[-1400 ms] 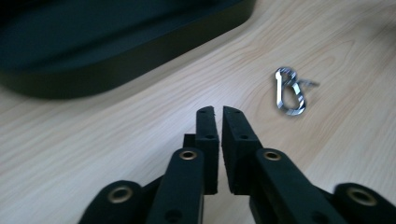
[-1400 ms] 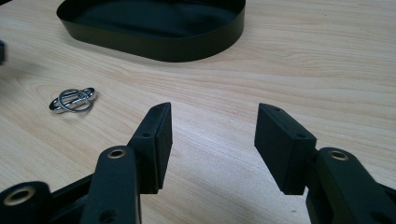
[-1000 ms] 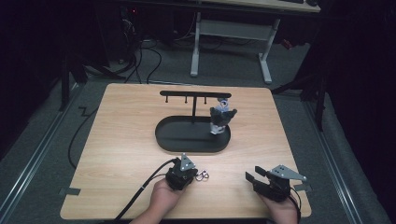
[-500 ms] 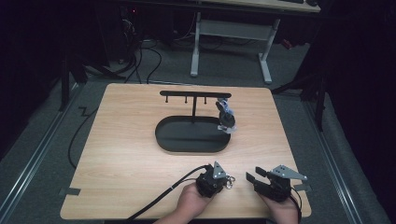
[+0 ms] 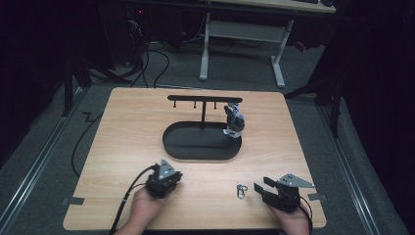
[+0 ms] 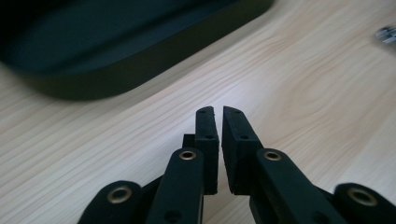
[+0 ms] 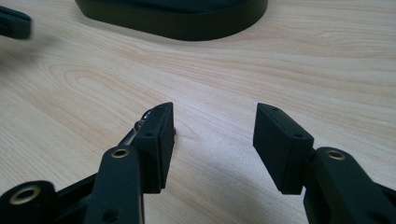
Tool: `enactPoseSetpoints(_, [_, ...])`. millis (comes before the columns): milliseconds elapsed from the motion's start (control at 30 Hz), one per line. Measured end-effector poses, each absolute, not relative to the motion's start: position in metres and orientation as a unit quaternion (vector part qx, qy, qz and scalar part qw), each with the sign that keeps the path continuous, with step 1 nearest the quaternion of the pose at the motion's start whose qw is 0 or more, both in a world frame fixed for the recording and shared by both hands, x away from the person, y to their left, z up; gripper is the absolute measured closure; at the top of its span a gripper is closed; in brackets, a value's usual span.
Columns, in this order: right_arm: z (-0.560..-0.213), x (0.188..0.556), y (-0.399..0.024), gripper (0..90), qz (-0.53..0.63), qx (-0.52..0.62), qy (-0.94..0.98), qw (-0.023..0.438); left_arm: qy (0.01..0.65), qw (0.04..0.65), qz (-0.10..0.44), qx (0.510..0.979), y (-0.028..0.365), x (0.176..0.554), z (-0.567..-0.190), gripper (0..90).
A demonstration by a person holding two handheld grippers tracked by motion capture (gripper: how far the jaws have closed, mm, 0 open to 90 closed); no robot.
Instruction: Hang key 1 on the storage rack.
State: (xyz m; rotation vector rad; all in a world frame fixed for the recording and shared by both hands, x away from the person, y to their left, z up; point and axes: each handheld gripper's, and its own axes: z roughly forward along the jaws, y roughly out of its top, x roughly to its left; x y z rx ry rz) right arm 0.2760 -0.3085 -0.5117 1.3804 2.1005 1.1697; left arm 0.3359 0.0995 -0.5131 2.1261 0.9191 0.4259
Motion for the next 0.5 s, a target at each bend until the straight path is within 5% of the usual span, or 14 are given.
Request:
enactPoseSetpoints(200, [-0.515,0.278,-0.305,48.8,0.407,0.492,0.747,0.186,0.41,0.383,0.196,0.805,0.171,0.324,-0.515,73.8])
enactPoseSetpoints(500, [-0.516,0.277,-0.302,49.0,0.398,0.502,0.745,0.186,0.431,0.403,0.191,0.784,0.194,0.322,-0.51,63.3])
